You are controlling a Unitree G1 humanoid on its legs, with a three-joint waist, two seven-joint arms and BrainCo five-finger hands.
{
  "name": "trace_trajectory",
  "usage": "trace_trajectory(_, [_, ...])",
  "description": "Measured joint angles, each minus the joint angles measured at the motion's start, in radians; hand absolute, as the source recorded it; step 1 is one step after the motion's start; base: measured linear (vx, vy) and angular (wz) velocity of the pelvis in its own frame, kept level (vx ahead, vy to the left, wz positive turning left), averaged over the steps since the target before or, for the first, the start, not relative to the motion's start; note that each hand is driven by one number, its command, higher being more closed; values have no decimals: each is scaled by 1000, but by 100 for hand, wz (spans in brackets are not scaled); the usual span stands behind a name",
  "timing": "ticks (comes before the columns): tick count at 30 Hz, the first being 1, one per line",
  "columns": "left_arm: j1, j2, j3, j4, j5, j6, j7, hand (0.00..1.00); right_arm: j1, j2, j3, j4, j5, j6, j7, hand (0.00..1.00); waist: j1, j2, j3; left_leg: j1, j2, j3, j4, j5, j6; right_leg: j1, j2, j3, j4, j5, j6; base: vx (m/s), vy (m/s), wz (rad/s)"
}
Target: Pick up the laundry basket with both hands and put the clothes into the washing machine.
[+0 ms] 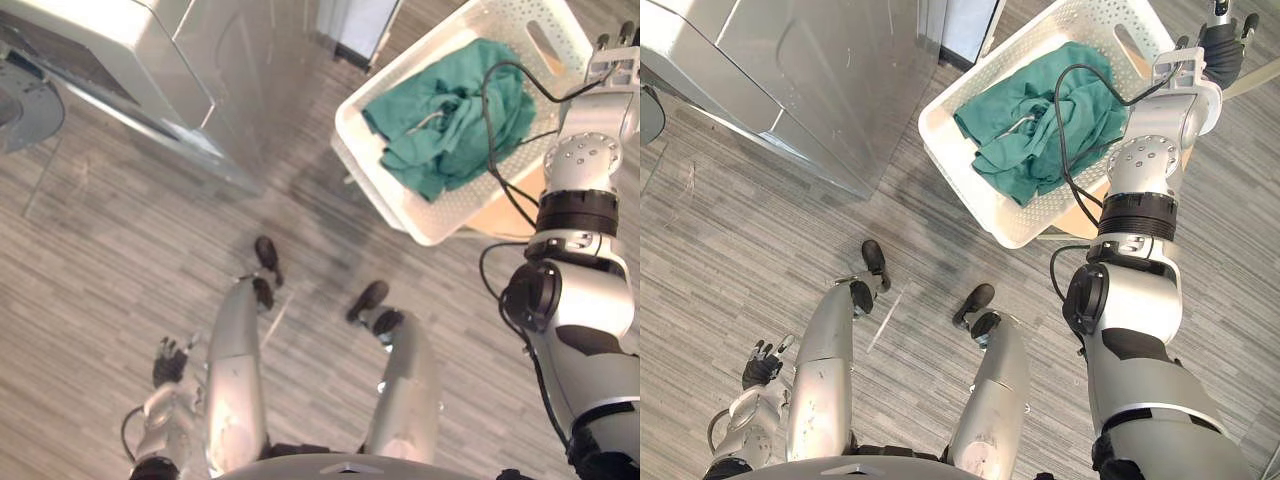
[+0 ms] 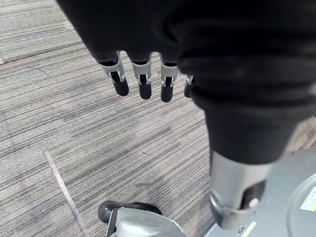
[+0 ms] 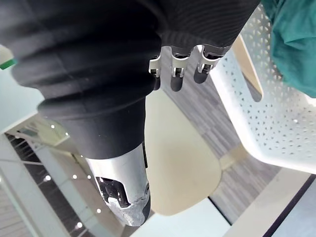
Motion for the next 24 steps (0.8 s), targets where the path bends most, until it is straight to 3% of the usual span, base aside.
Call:
trace_trajectory(8, [3,21,-24,43,30,1,-47,0,292,-56,85,-282,-259,17,94,0,-30,-1,-18,143,-9,24,-61,4,-7,139,12,-10,-71,9,9,10,-68,1])
trace_trajectory(13, [6,31,-44,72,103,1,-86,0,481,-57,142,-376,-444,33,142,0,-49,-4,-45,234,-38,26,-130,19,-18,219,9,-18,-111,11,20,25,-80,8])
trace_trajectory(20, [6,42,-65,140,168,8,-116,0,649,-38,176,-380,-669,63,199,0,-69,-7,-51,368,-86,22,-259,72,-34,338,16,-31,-196,30,38,35,-62,9])
trace_trajectory(24, [7,58,-82,224,219,20,-133,0,707,1,229,-264,-776,88,228,0,-82,-12,-82,469,-121,19,-353,101,-44,428,20,-45,-261,43,46,79,-49,7])
